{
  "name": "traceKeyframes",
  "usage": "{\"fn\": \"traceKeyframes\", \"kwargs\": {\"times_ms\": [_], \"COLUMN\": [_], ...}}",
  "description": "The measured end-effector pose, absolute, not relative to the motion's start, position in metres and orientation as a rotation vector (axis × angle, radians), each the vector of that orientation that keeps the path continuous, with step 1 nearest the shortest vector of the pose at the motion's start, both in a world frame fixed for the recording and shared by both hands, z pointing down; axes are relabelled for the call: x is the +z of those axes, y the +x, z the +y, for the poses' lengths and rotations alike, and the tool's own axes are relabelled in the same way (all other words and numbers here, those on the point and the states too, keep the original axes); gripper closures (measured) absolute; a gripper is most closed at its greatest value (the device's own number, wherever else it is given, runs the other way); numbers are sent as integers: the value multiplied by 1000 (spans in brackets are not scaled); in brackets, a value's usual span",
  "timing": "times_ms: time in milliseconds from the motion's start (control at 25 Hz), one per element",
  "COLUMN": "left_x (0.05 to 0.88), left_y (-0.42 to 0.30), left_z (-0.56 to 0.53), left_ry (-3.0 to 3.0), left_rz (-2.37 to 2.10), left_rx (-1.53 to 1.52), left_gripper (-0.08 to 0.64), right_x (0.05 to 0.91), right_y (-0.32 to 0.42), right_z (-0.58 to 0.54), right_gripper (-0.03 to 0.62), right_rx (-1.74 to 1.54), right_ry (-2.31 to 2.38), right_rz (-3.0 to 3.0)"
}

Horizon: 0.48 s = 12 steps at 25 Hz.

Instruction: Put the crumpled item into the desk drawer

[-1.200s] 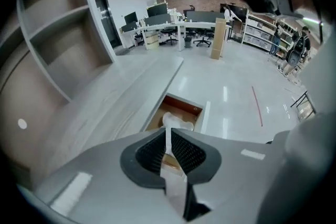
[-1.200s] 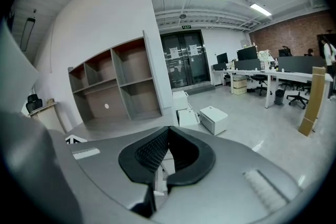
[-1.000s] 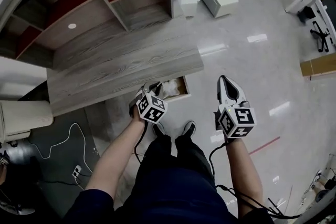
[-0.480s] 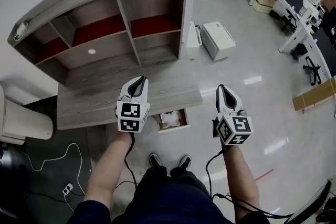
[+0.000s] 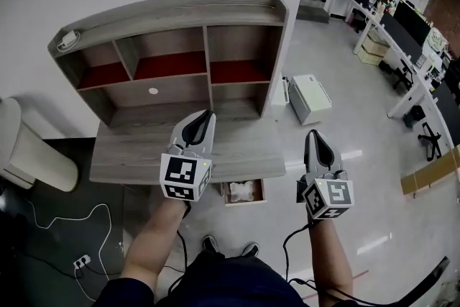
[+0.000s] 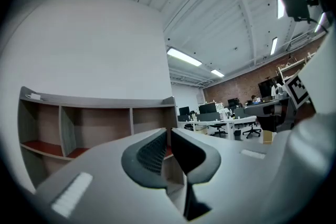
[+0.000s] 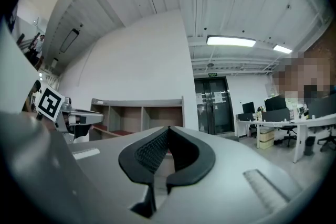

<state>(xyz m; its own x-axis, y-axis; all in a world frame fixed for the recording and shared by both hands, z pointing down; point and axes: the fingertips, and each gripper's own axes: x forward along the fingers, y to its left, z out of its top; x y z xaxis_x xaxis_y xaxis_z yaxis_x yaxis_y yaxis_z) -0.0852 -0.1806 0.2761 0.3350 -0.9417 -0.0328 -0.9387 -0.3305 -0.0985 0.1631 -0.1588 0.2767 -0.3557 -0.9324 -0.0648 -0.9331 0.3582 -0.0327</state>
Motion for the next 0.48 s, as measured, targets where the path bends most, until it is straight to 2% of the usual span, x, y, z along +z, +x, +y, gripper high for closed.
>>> {"fn": "traceKeyframes", "kwargs": {"times_ms": [480], "left_x": [238], "left_y": [-123], "left_z": [-161], "left_ry": [-2481], "left_rz": [1788], "left_rx": [129], "left_gripper": [535], "right_x": [237], "right_y": [120], "right_z": [-152], "right_gripper": [586], "right_rx": [84], "right_ry": [-1650], "right_rz": [2532]}}
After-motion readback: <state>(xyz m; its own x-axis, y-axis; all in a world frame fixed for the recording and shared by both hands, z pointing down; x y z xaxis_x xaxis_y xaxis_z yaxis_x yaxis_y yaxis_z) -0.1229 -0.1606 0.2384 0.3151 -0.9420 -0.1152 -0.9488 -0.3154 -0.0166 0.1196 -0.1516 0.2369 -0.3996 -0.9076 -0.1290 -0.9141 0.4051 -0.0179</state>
